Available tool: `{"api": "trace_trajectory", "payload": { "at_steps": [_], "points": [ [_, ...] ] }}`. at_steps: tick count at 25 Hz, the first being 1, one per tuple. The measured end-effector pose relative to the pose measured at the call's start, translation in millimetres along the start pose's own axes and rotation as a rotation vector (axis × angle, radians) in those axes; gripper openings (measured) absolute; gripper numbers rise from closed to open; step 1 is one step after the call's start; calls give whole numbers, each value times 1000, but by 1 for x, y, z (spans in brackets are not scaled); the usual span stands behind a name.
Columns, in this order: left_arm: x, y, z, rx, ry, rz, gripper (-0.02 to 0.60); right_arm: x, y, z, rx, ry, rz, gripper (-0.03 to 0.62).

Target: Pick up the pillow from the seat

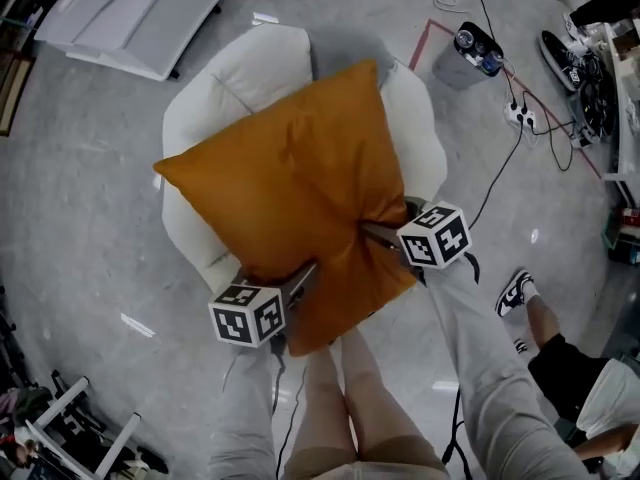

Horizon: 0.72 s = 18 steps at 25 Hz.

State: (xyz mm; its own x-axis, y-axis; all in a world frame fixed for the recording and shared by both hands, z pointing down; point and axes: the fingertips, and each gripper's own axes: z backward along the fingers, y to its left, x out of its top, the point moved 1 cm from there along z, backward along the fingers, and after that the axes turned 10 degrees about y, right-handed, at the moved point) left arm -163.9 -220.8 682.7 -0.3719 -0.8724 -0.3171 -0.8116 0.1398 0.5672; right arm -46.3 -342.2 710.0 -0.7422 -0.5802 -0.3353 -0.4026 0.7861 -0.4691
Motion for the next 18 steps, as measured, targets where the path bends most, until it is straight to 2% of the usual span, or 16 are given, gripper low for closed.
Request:
{"api": "trace_trajectory", "payload": {
  "at_steps": [9, 18],
  "points": [
    [-8, -60, 84, -16, -21, -10, 374, 1, 69, 80, -22, -16, 20, 268],
    [-1, -95, 151, -16, -70, -52, 374, 19, 122, 137, -55, -66, 57, 268]
  ]
}}
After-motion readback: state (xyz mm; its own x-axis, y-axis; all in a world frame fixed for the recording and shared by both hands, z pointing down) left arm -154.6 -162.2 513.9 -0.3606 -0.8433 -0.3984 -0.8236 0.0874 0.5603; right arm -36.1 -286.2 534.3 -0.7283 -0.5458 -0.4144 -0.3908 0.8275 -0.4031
